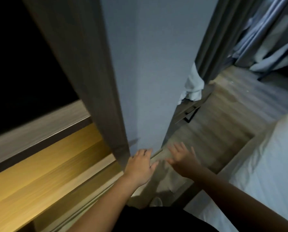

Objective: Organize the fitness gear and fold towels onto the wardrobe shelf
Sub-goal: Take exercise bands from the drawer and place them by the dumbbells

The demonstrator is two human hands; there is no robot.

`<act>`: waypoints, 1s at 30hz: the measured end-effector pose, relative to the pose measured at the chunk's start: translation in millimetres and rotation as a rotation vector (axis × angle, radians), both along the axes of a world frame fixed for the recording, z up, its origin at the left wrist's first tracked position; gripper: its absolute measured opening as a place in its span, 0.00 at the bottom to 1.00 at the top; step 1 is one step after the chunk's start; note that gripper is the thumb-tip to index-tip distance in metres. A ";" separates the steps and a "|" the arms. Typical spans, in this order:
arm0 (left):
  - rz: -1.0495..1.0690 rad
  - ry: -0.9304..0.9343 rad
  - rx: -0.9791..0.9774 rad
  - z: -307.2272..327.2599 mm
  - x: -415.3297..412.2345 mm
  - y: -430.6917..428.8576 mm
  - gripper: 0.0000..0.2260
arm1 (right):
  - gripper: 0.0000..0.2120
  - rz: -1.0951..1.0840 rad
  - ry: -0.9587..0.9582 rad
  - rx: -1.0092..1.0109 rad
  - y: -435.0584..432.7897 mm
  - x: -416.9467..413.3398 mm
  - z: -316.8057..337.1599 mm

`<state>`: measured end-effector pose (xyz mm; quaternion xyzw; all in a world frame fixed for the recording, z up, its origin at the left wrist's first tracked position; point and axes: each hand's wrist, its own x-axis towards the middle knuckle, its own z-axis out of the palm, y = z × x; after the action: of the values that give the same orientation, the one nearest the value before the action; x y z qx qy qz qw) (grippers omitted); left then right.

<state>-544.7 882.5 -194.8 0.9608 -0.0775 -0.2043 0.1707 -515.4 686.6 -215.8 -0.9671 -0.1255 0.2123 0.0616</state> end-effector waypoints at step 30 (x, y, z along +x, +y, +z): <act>-0.126 0.108 0.147 -211.8 407.8 -280.4 0.30 | 0.30 -0.291 0.195 0.026 -256.7 317.9 -206.1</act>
<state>-136.9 602.1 -406.5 0.9515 -0.1133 -0.2714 0.0906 -197.4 429.9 -421.9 -0.9490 0.0196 0.2924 0.1163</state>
